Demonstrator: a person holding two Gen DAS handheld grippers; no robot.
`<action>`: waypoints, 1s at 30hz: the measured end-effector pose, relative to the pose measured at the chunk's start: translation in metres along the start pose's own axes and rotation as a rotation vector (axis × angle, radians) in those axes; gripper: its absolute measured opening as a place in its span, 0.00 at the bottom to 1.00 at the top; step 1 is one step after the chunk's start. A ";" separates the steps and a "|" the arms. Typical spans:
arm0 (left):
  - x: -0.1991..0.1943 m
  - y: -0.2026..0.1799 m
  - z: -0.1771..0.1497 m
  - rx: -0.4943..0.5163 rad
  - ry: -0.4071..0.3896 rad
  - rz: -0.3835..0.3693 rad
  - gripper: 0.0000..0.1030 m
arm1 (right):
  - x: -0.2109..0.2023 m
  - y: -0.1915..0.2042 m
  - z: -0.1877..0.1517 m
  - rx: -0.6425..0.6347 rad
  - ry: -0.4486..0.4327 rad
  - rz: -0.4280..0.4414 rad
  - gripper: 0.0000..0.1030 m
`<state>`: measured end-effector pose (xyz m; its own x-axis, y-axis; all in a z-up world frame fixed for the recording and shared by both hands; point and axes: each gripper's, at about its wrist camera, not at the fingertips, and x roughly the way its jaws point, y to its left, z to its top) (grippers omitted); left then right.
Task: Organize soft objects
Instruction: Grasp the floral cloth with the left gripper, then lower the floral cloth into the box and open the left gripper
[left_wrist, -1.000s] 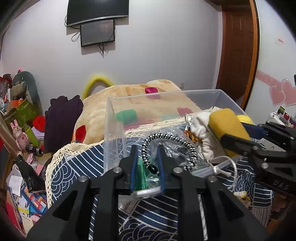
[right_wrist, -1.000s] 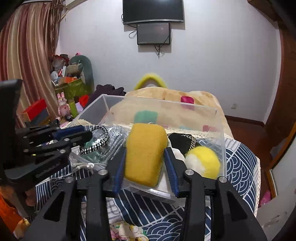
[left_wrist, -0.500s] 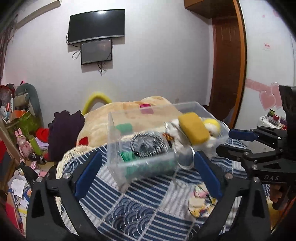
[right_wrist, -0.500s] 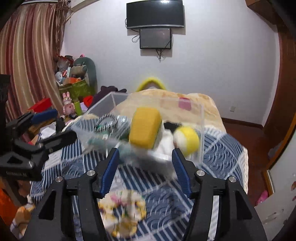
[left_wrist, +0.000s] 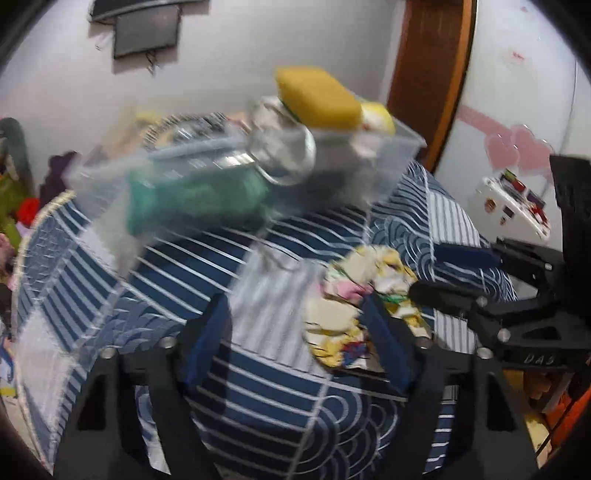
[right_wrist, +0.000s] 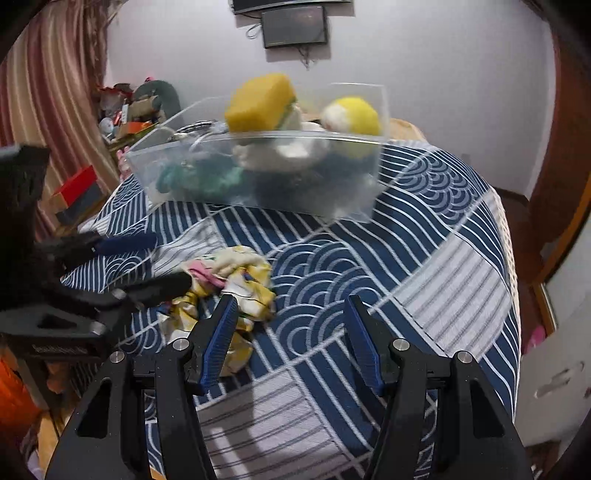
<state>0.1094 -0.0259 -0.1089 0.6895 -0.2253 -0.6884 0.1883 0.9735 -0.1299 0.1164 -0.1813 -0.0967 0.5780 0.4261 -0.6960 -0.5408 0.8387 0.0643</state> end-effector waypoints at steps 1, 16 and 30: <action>0.005 -0.003 -0.001 0.007 0.013 -0.019 0.66 | 0.000 -0.004 -0.001 0.011 0.000 -0.004 0.54; -0.032 -0.006 0.004 0.048 -0.097 0.001 0.05 | -0.023 -0.009 -0.002 0.028 -0.067 -0.004 0.54; -0.074 0.046 0.099 -0.087 -0.316 0.129 0.05 | -0.021 -0.007 -0.002 0.041 -0.072 0.026 0.54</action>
<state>0.1363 0.0316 0.0069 0.8886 -0.0884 -0.4501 0.0346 0.9914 -0.1264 0.1068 -0.1964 -0.0842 0.6073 0.4702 -0.6404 -0.5318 0.8394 0.1120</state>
